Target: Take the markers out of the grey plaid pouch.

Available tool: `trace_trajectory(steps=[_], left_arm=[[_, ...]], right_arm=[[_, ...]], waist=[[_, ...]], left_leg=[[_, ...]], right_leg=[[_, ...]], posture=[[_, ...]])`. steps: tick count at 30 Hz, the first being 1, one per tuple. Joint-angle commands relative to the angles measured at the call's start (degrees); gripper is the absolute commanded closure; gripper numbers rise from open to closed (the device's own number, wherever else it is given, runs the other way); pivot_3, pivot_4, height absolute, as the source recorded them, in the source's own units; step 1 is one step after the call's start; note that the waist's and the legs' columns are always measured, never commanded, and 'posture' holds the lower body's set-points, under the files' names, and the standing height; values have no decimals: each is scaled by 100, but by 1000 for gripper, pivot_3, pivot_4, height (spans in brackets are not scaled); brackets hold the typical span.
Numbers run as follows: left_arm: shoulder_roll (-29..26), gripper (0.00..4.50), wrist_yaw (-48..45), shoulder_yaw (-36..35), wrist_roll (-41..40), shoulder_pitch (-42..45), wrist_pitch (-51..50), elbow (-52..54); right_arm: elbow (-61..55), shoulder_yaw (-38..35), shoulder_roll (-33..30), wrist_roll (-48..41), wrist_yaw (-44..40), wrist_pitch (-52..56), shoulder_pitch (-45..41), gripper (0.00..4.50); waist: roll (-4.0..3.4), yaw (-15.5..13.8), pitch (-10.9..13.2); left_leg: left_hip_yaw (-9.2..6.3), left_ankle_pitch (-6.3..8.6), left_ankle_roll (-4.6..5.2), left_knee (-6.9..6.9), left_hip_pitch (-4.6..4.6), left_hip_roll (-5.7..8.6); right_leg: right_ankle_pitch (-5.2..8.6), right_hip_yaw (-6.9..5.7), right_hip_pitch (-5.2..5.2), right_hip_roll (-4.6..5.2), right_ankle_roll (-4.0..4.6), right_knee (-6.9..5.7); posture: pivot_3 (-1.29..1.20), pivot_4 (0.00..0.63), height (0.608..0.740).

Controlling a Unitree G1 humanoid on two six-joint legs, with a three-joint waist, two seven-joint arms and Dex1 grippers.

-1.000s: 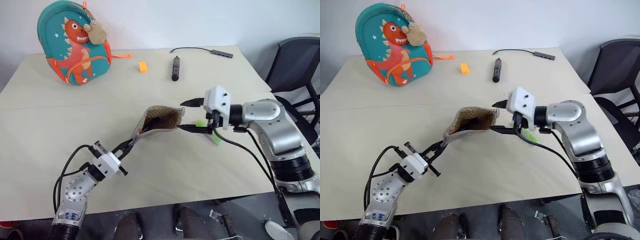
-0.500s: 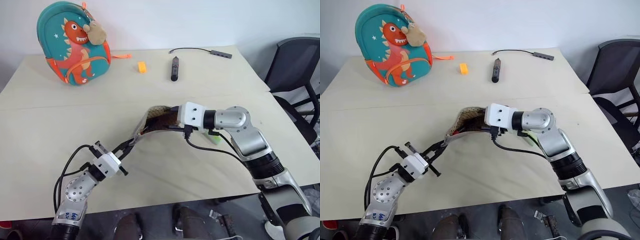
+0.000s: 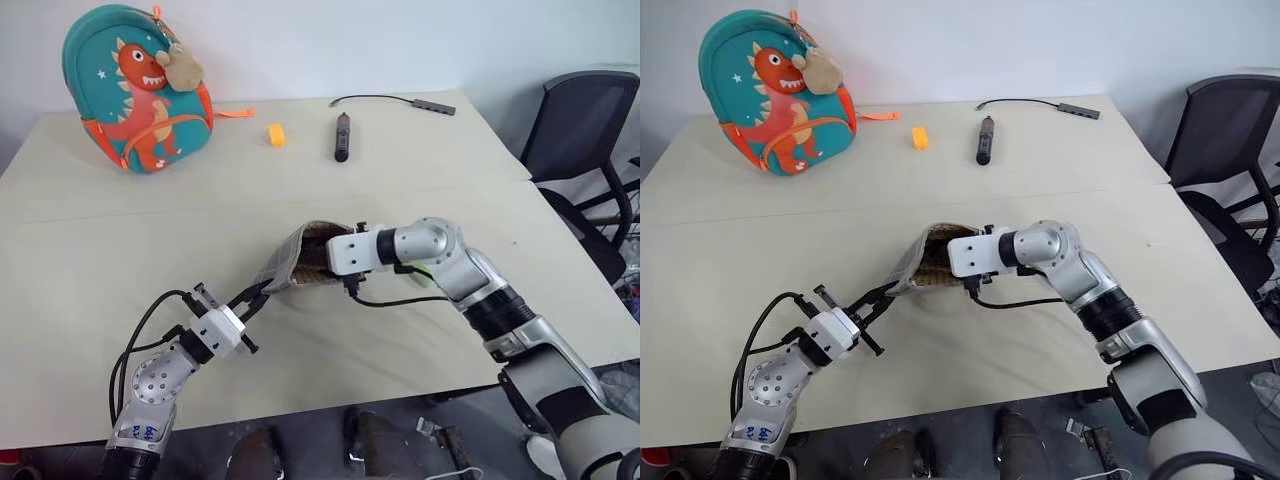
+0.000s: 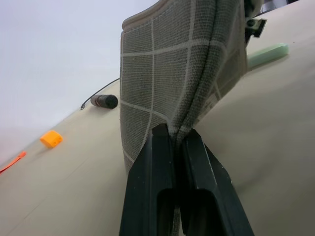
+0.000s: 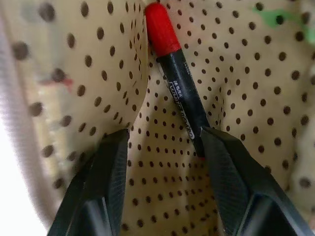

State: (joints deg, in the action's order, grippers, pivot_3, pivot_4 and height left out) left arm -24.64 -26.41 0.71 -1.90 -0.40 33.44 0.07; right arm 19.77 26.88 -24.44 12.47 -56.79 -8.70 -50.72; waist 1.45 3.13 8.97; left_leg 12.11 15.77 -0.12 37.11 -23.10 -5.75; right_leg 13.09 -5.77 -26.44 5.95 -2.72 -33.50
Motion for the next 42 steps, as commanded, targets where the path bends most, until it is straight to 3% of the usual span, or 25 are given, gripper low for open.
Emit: trace_trajectory(steps=[1,31,34,37,42], left_arm=[[9,4500,-11,16,-19,-30,58,258],[7,4500,-117,21,-83,-89,22,318],[7,4500,-115,13,-84,-110,8,340],[12,4500,-110,7,-87,-129,5,345],[25,4500,-97,-3,-73,-124,-17,363]], right_arm=[[-2,-82,239,-11,110,-24,-200,2117],[1824,302,1184,1045,1198,-592,-431,2117],[1892,168,1217,925,1151,-599,-472,2707],[1848,79,1225,850,1136,-611,-498,3633],[1120,-81,993,488,562,-298,-252,3819]], waist=[[0,15,0],[2,38,-2],[5,40,-3],[7,43,-5],[14,33,-10]], left_leg=[[0,0,0,1,0,-1],[2,-10,-18,-4,5,-6],[1,-11,-19,-3,8,-7],[1,-13,-21,-3,10,-8],[-4,-13,-23,-9,22,-15]], right_leg=[[-1,0,-1,0,-1,-3],[-2,-4,-3,-6,-2,-21],[-2,-3,-2,-6,-2,-24],[-1,-3,-2,-5,-1,-27],[-1,-2,2,-8,0,-29]], posture=[[0,150,740],[0,150,740],[0,150,740],[0,150,740],[0,150,740]])
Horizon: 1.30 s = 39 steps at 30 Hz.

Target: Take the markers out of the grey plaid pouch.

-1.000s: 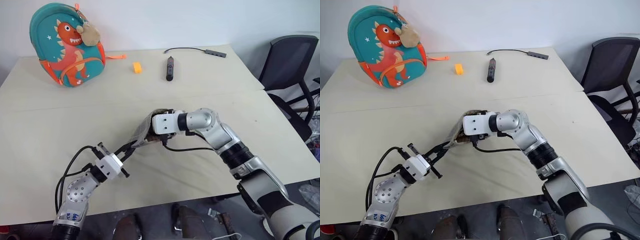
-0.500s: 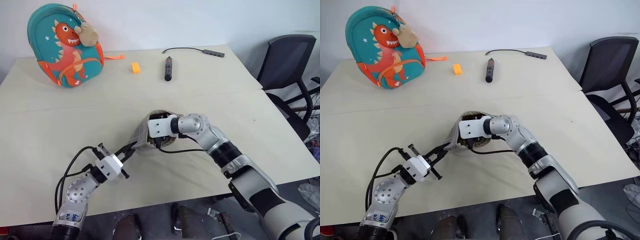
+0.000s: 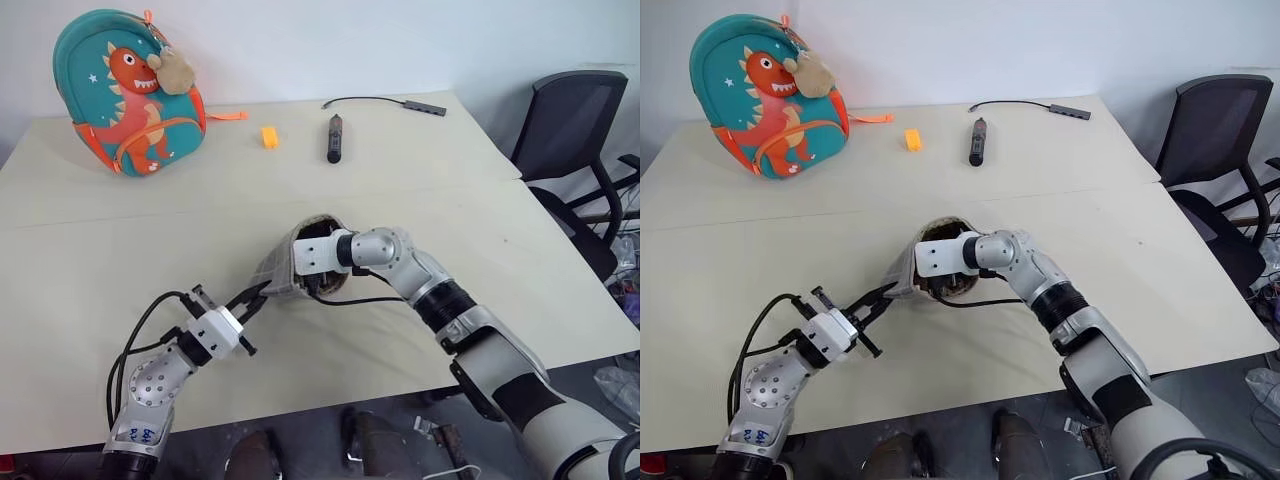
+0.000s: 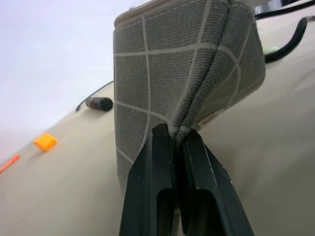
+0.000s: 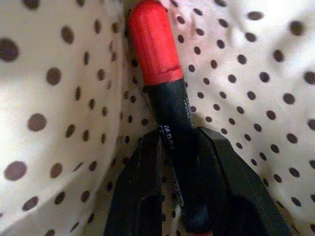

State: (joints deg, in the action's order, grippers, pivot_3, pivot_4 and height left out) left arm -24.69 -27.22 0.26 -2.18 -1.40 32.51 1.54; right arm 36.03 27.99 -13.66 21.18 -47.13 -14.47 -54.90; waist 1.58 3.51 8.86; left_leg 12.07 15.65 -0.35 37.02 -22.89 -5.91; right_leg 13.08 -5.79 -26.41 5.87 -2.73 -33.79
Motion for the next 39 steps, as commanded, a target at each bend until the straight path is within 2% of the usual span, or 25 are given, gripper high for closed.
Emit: trace_trajectory(steps=[1,8,14,16,26,31,32,36,39], left_arm=[[30,4500,-16,42,-46,-24,73,218],[39,4500,16,36,-34,-35,66,219],[58,4500,25,41,-25,-8,51,195],[53,4500,20,42,-33,0,48,181],[74,4500,13,46,-29,77,32,147],[75,4500,13,37,-26,34,56,145],[74,4500,13,33,-29,28,57,141],[77,4500,9,37,-29,27,57,136],[69,4500,-4,40,-36,35,63,128]], right_arm=[[-693,-246,-116,-491,-541,421,219,3824],[-2339,-602,-674,-1015,-1305,1536,377,3885],[-3034,-667,-1143,-1175,-1577,1970,584,3894],[-3100,-547,-1262,-1014,-1574,1904,519,3894],[-2617,-175,-1005,-593,-1125,1726,592,3901],[-2645,-254,-949,-830,-1265,1943,672,3901],[-2658,-254,-949,-848,-1287,1990,681,3184],[-2630,-235,-875,-774,-1078,1953,670,1998],[-2542,-206,-790,-782,-972,1930,660,1998]], waist=[[0,-11,0],[0,-36,1],[0,-30,1],[-1,-30,2],[0,-30,1],[0,-32,1],[0,-32,1],[0,-27,1],[0,-27,1]], left_leg=[[-1,0,-1,-1,0,0],[-9,2,1,2,-9,-1],[-11,2,3,2,-9,1],[-11,2,3,1,-10,4],[-11,2,1,1,-11,5],[-11,2,1,0,-15,6],[-11,2,1,0,-15,5],[-11,2,1,0,-15,4],[-11,3,1,0,-14,3]], right_leg=[[0,-1,0,0,0,0],[1,-4,-3,10,1,3],[8,-5,-2,10,13,5],[8,-5,-4,6,13,6],[8,-6,-5,0,14,9],[8,-8,-6,1,14,13],[8,-8,-5,1,13,13],[8,-8,-6,0,14,13],[8,-9,-6,-1,14,13]], posture=[[0,150,740],[0,150,740],[0,150,740],[0,150,740],[0,150,740],[0,150,740],[0,150,740],[0,150,740],[0,150,740]])
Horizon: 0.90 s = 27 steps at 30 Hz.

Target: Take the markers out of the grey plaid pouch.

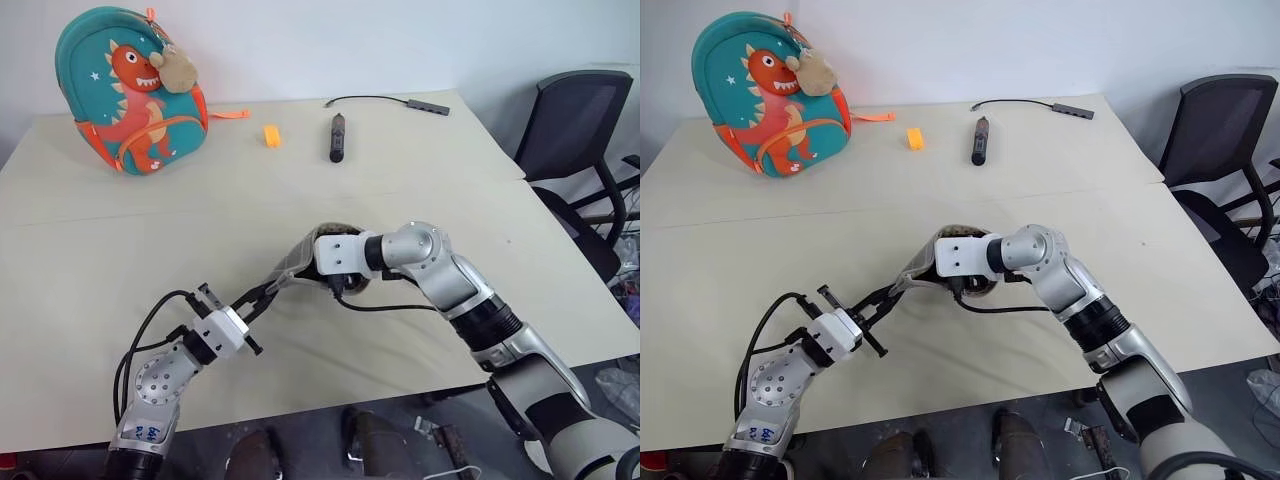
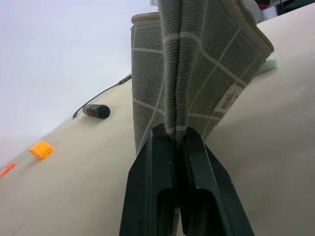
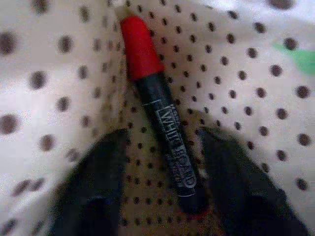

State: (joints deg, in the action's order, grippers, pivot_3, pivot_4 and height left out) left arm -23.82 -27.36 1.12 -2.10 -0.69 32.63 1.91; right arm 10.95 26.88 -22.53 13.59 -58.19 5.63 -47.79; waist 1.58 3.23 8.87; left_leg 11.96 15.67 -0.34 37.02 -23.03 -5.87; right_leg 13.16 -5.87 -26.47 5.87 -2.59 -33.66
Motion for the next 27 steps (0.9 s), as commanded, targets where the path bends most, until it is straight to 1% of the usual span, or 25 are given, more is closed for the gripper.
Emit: trace_trajectory(steps=[1,5,6,8,13,14,20,27], left_arm=[[-21,4500,8,-50,-47,-35,49,92],[-27,4500,3,-54,-50,-43,58,96],[-28,4500,1,-52,-50,-47,57,103],[-29,4500,-1,-53,-50,-50,56,109],[-22,4500,-6,-64,-56,-85,48,139],[-18,4500,-3,-64,-52,-95,45,146],[2,4500,7,-54,-39,-120,74,130],[8,4500,3,-43,-33,-112,90,128]], right_arm=[[16,-78,136,-6,190,-80,-41,1998],[238,-15,224,120,404,-155,-22,1998],[321,-6,243,153,472,-158,-4,2175],[413,6,242,211,533,-194,30,2625],[174,-83,187,84,349,-73,53,4315],[60,-142,190,24,301,11,2,4473],[-573,-340,101,-293,-25,557,-103,4473],[-769,-301,-138,-320,-137,615,-8,4473]], waist=[[0,2,0],[0,0,0],[0,0,0],[0,1,0],[0,9,0],[0,4,0],[-1,-2,1],[0,-6,0]], left_leg=[[0,0,0,0,0,0],[0,0,0,0,0,0],[0,0,0,-1,0,0],[0,0,0,-1,-1,-1],[1,0,0,-2,-1,-2],[1,0,0,-3,-1,-2],[-1,0,0,-3,-2,-6],[-1,1,1,-4,-3,-4]], right_leg=[[0,0,0,0,0,0],[0,0,0,0,0,1],[0,0,0,0,0,2],[0,1,0,2,0,3],[0,1,0,-1,0,3],[0,0,0,-2,0,3],[0,0,-1,2,0,4],[1,-1,0,3,1,9]], posture=[[0,150,740],[0,150,740],[0,150,740],[0,150,740],[0,150,740],[0,150,740],[0,150,740],[0,150,740]])
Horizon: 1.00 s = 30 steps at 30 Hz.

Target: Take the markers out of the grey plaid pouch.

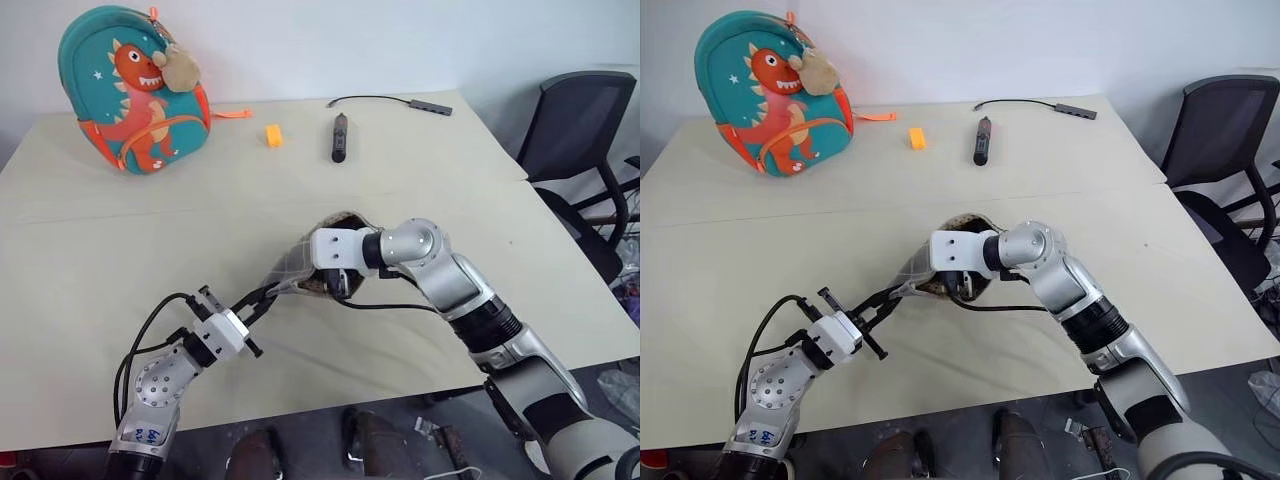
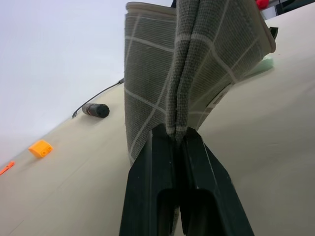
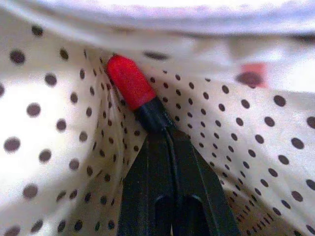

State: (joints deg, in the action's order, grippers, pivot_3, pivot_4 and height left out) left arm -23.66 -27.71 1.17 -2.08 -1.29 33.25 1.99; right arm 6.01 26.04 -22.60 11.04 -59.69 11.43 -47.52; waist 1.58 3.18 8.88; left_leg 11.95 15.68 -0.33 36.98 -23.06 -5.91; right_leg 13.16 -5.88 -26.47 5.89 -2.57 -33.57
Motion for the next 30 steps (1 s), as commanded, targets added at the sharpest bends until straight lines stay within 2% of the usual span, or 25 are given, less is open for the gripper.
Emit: trace_trajectory(steps=[1,13,18,22,25,27,30], left_arm=[[-10,4500,37,-51,-39,-57,27,123],[-30,4500,29,-69,-52,-71,9,144],[-5,4500,33,-34,-39,-60,-10,159],[-13,4500,15,-35,-54,-39,-2,134],[-31,4500,-7,-45,-79,-75,8,139],[-34,4500,-15,-47,-87,-90,1,153],[-33,4500,-31,-38,-95,-95,-5,161]], right_arm=[[-290,-224,-140,-71,20,49,-42,4473],[-687,-300,-365,-394,-266,427,34,4473],[-211,-103,-197,-240,40,145,41,4473],[66,-65,-97,-149,212,31,10,3360],[131,-87,-37,-94,338,-49,-76,2270],[144,-67,-28,-76,337,-99,-109,1734],[211,-39,21,-45,355,-169,-131,1734]], waist=[[0,0,0],[0,-3,0],[0,1,0],[0,2,1],[0,4,0],[0,5,0],[0,4,0]], left_leg=[[0,0,0,0,0,0],[-1,1,0,-3,-1,0],[-1,1,1,-2,-1,1],[0,1,1,-1,-2,2],[0,1,0,-3,-2,1],[1,2,0,-3,-3,1],[1,2,0,-2,-3,1]], right_leg=[[0,0,0,0,0,0],[0,0,0,0,1,4],[1,-1,0,-1,2,5],[1,-1,-1,-4,2,4],[1,0,-1,-3,2,6],[1,0,-1,-3,2,7],[1,-1,-1,-3,2,6]], posture=[[0,150,740],[0,150,740],[0,150,740],[0,150,740],[0,150,740],[0,150,740],[0,150,740]])
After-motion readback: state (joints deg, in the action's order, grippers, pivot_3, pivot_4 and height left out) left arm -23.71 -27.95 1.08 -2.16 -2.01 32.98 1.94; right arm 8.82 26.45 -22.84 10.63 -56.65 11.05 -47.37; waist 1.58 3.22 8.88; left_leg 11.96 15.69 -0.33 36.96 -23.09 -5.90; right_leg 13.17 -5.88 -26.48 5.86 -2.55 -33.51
